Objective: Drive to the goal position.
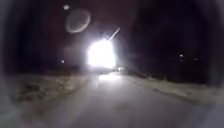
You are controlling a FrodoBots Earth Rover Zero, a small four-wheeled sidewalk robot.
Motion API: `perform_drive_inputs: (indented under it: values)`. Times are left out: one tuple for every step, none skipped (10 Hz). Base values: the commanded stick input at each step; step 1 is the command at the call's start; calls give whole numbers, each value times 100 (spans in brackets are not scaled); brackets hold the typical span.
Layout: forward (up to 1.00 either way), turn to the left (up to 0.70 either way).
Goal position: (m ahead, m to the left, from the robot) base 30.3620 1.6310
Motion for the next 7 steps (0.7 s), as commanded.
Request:
perform_drive_inputs:
  values:
    - [100, 6]
    - [100, 6]
    - [100, 6]
    - [100, 7]
    - [100, 9]
    - [100, 10]
    - [100, 9]
